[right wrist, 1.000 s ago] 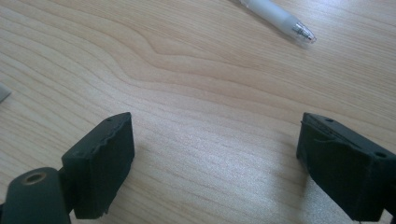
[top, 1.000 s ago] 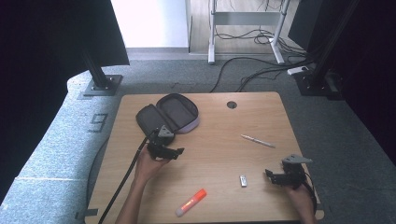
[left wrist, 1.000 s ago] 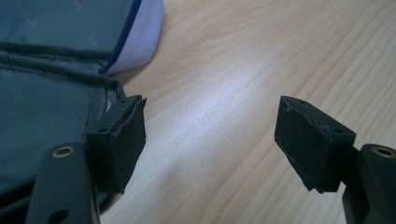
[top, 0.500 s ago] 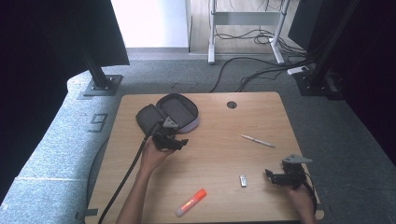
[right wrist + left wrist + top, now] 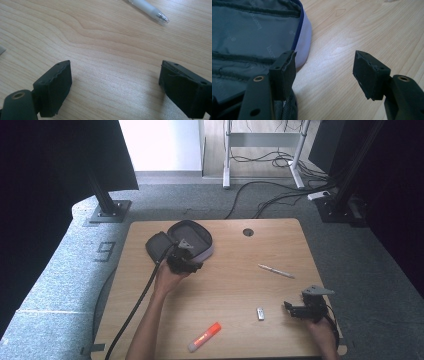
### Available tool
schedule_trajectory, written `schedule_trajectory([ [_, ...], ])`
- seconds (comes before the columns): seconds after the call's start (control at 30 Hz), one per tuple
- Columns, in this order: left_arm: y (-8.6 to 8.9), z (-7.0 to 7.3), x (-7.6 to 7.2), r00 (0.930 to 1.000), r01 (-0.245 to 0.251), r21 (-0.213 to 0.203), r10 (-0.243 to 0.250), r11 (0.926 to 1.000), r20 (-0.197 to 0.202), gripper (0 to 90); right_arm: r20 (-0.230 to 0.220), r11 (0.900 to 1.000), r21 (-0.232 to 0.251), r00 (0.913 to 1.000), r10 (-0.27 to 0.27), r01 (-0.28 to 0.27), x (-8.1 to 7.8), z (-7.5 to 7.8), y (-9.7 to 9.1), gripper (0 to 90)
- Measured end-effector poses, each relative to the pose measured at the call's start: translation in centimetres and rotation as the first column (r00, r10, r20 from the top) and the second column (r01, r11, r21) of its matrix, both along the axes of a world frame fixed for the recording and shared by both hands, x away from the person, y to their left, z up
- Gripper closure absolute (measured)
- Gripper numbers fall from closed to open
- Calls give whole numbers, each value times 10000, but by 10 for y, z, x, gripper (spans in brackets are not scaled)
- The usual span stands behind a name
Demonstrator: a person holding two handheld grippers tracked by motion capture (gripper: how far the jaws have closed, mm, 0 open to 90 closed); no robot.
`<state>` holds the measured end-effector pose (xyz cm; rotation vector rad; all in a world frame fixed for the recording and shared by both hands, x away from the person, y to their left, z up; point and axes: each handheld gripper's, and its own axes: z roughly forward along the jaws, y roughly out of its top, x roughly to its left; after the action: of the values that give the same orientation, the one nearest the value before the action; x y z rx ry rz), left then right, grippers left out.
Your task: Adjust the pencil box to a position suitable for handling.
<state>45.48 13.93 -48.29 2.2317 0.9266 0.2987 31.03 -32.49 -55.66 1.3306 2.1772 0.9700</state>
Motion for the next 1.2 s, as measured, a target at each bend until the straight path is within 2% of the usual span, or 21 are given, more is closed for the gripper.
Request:
schedule_trajectory([
  [0.1, -3, -2, 6, 10000, 54, 123, -53, 9999, -53, 360, 1, 10000, -1, 10000, 2, -2, 0, 0, 0, 110],
  [0.2, -3, -4, 13, 9999, -10, -150, 8, 9999, -121, 388, 4, 10000, -3, 10000, 4, -4, 0, 0, 0, 110],
  [0.57, 0, -18, 30, 9993, -296, 102, 298, 9995, -208, 543, 6, 10000, 0, 10000, 3, -3, 0, 0, 0, 110],
  [0.77, 5, -23, 36, 9982, -569, -208, 564, 9982, -210, 561, 12, 10000, -4, 10000, 8, -8, 0, 0, 0, 110],
  [0.9, 6, -28, 39, 9971, -719, -90, 716, 9974, -266, 565, 15, 10000, -6, 10000, 9, -9, 0, 0, 0, 110],
  [1.0, 5, -32, 39, 9969, -725, 205, 730, 9972, -278, 584, 8, 10000, -2, 10000, 6, -6, 0, 0, 0, 110],
  [1.13, 5, -36, 40, 9968, -683, 348, 696, 9971, -392, 657, 3, 10000, 0, 10000, 2, -2, 0, 0, 0, 110],
  [1.2, 4, -37, 39, 9963, -790, 465, 804, 9958, -306, 704, 4, 10000, 0, 10000, 2, -2, 0, 0, 0, 110],
])
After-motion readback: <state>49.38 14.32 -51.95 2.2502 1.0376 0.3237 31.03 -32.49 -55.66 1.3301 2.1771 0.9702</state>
